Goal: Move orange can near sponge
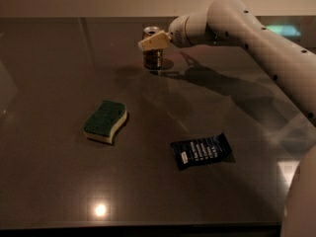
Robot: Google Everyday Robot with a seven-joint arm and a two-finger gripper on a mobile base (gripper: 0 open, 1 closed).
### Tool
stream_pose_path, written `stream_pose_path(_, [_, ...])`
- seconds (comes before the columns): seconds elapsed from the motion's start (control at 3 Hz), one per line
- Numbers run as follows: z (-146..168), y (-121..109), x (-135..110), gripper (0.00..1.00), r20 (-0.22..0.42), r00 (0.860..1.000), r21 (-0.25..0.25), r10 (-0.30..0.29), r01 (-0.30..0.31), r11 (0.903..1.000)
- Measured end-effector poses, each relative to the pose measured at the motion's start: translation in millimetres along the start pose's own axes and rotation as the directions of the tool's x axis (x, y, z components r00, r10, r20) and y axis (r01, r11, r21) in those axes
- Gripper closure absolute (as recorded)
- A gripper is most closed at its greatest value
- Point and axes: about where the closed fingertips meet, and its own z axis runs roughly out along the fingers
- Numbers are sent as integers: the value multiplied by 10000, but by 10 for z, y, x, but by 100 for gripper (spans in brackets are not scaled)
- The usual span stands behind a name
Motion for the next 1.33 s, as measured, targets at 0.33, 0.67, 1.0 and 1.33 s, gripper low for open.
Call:
stream_pose_path(0.33, [11,-4,-15,40,76,9999,-107,74,-73,9999])
stream_pose_path(0.67, [7,7,-14,64,143,9998,-217,145,-142,9997])
stream_pose_path(1.0, [-125,69,-55,88,412,9991,-297,47,-35,9996])
stream_pose_path(1.33, [-396,238,-108,100,705,9967,-385,-405,433,9983])
